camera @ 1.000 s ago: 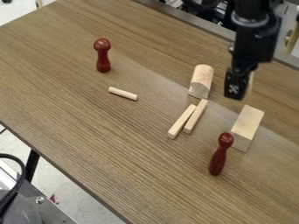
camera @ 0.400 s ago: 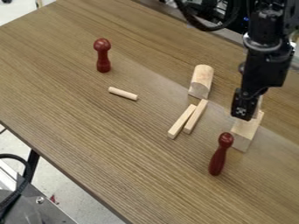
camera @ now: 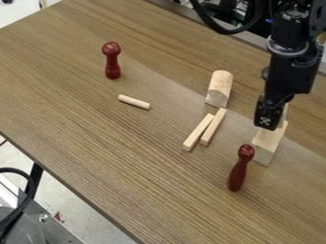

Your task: Move the square with a hole to the right

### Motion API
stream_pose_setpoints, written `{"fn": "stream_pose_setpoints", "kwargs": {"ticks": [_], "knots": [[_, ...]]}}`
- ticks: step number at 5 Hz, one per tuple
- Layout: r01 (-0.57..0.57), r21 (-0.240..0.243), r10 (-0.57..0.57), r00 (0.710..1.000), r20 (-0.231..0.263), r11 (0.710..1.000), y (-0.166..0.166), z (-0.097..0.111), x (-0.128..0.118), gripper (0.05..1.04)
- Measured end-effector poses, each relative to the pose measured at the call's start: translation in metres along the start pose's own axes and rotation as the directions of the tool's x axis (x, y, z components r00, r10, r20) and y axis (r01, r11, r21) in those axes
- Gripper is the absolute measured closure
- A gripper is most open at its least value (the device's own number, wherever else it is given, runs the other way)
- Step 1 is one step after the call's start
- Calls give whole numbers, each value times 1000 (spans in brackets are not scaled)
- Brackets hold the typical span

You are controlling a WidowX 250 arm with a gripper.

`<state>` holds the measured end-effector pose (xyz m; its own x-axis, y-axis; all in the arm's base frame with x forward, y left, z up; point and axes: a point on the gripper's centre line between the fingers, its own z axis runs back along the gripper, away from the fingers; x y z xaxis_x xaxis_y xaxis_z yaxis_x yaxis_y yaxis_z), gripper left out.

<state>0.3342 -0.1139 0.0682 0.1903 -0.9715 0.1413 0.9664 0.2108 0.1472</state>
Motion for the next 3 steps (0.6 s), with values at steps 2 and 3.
{"fn": "stream_pose_setpoints", "kwargs": {"ticks": [2,3], "knots": [[3,-11,-3,1000,0,1000,-7,-7,2,487],[7,-9,-7,1000,2,1000,-9,-8,3,487]]}}
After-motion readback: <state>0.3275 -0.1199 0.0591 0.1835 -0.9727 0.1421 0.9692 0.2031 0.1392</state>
